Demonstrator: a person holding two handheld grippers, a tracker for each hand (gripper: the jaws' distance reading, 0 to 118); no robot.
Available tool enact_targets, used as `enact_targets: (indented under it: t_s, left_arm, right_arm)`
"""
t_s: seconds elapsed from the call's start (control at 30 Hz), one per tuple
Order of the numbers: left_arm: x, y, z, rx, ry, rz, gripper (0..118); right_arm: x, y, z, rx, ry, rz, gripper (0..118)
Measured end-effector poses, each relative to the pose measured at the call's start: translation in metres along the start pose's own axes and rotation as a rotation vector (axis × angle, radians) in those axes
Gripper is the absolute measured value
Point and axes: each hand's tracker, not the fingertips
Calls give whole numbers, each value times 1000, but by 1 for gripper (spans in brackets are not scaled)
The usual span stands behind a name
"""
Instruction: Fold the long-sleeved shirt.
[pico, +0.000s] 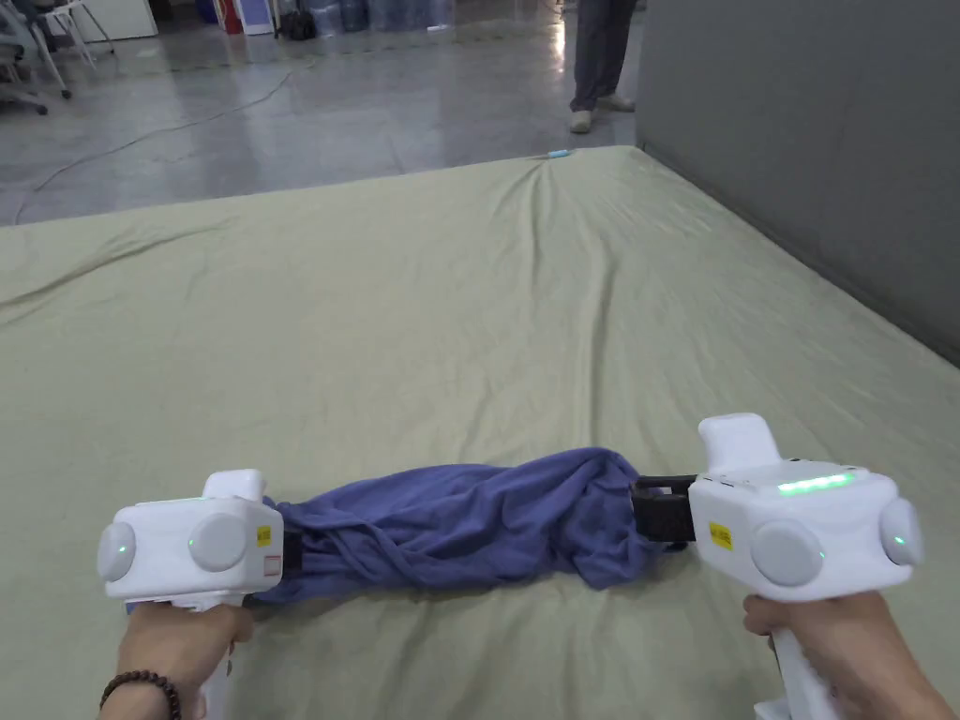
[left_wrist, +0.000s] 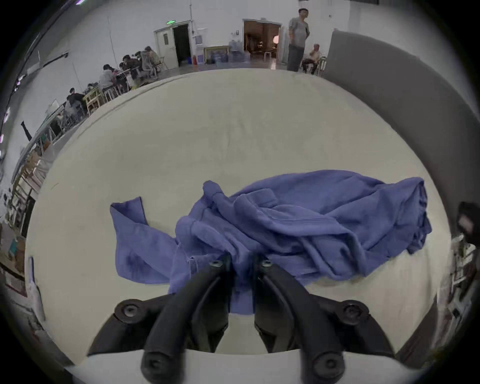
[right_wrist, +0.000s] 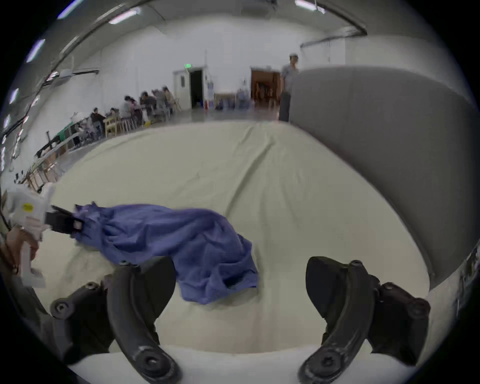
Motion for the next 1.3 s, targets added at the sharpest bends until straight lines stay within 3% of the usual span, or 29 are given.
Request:
enact_targets:
  t_s: [0.07,0.1,0.17,0.33,0.37,0.4,0.53,0.67,0.9,0.93,0.97,1.0,1.1,1.13,1.17,1.23,1.3]
  left_arm:
    - [1,1,8,18,-12,8,8]
    - [2,0,13,28,-13,5,7]
    - [5,0,21,41,-14,-11,1]
    - [3,7,32,51,6,-32,0]
    - [1,8,33,51,2,-27,0]
    - [-1,9,37,63,-8,-19,0]
    - [1,8,45,71,-24,-42,0]
    - [0,7,51,95,-38,-9,0]
    - [6,-2,16,44,-16,-36,2]
    - [7,-6,4,35,22,-45,22]
    - [8,-9,-5,34,60,-52,58]
    - [8,-12,-17,20,84,-50,71]
    - [11,-15,-49,-91,83,-58,52]
    - [15,-17,-54,-104,95,-55,35]
    - [17,-18,-52,-61,93,-50,4]
    - [19,-11,-33,41,48,22,4]
    - [20,-6,-17,52,36,7,4]
  right_arm:
    - [3,1,-24,-84,13,-40,100]
    - [3,1,-37,-122,33,-50,92]
    - [-1,-2,-55,-162,47,-51,54]
    - [-22,-11,-88,-319,88,51,37]
    - [-26,-13,-91,-335,99,91,10]
    - [-30,-15,-89,-299,47,114,1]
    - [-29,-11,-74,-267,94,67,0]
    - [-26,9,-33,-103,154,18,0]
    - [-41,38,8,-5,175,84,0]
    - [-42,39,10,0,173,89,0]
    - [-42,39,10,8,171,91,0]
    - [-42,40,11,9,170,90,0]
    - [-41,40,15,5,174,96,0]
    - [-41,41,16,7,169,102,0]
    - [-41,41,17,9,166,105,0]
    - [-39,43,22,19,166,109,0]
    - [-38,48,26,42,177,108,0]
